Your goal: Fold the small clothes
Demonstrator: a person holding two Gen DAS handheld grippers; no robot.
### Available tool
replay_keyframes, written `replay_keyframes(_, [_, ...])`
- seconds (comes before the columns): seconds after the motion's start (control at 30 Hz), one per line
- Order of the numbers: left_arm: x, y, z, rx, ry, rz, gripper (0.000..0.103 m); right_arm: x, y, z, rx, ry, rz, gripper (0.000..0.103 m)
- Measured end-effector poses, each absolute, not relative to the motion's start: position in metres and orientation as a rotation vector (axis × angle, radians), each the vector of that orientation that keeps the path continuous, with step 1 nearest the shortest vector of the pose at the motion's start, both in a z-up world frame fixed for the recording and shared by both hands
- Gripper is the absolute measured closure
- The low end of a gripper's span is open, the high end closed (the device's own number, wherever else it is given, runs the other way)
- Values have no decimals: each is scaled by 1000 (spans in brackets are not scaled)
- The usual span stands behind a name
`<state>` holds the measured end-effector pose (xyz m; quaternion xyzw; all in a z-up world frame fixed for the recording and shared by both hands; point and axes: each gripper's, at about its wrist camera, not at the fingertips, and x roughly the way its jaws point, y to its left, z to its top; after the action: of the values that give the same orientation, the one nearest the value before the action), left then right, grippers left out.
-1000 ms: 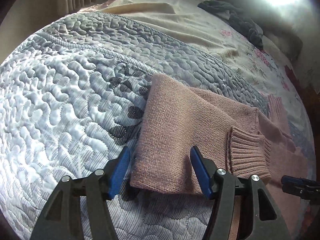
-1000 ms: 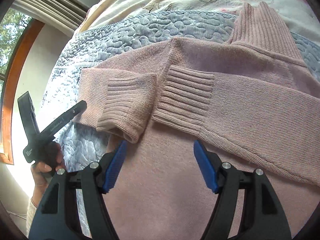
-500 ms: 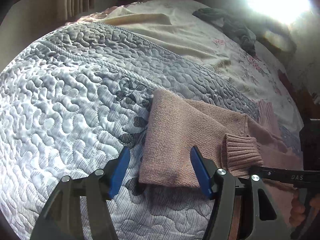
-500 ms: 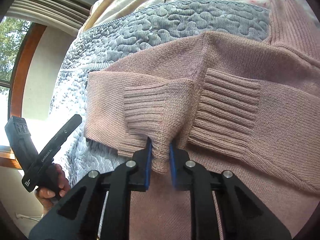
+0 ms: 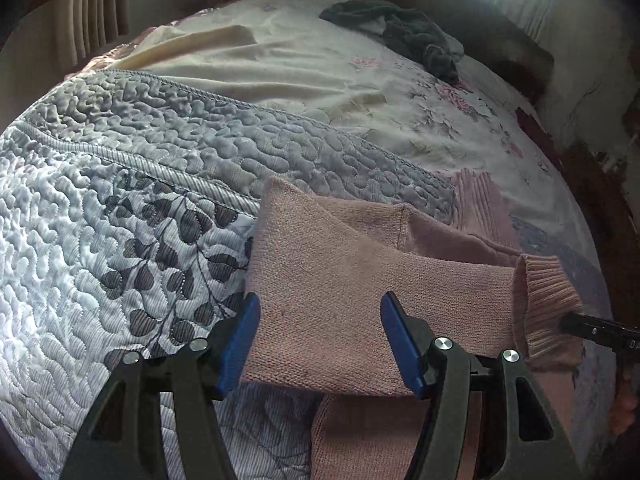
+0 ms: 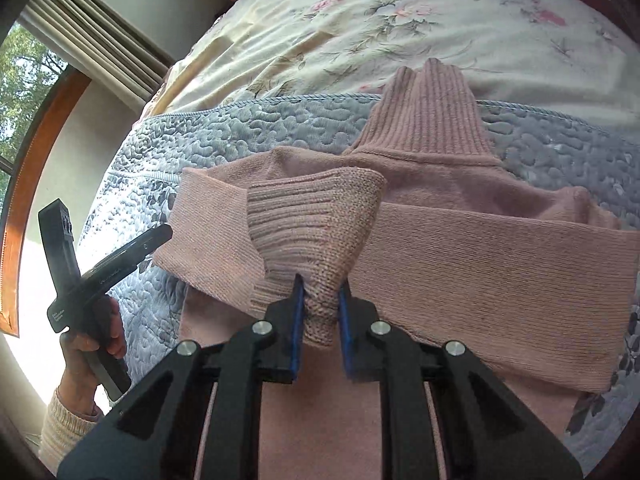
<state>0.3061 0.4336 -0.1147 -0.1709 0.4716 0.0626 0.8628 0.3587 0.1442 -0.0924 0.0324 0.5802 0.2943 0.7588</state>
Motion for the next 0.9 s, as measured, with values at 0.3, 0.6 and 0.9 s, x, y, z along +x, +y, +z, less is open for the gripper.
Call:
replay_keyframes(0.3, [334,379,-157,-273,1101,94,40,374,85,-144,110,1339,486,88])
replay_keyframes(0.6, [332,385,-150,-298,1094,80,36,364,85,-140,-21,1275,382,69])
replay_keyframes(0.9, [341,364,-143,-319,1087,13,36,352,160,-146,-303,1258,423,50])
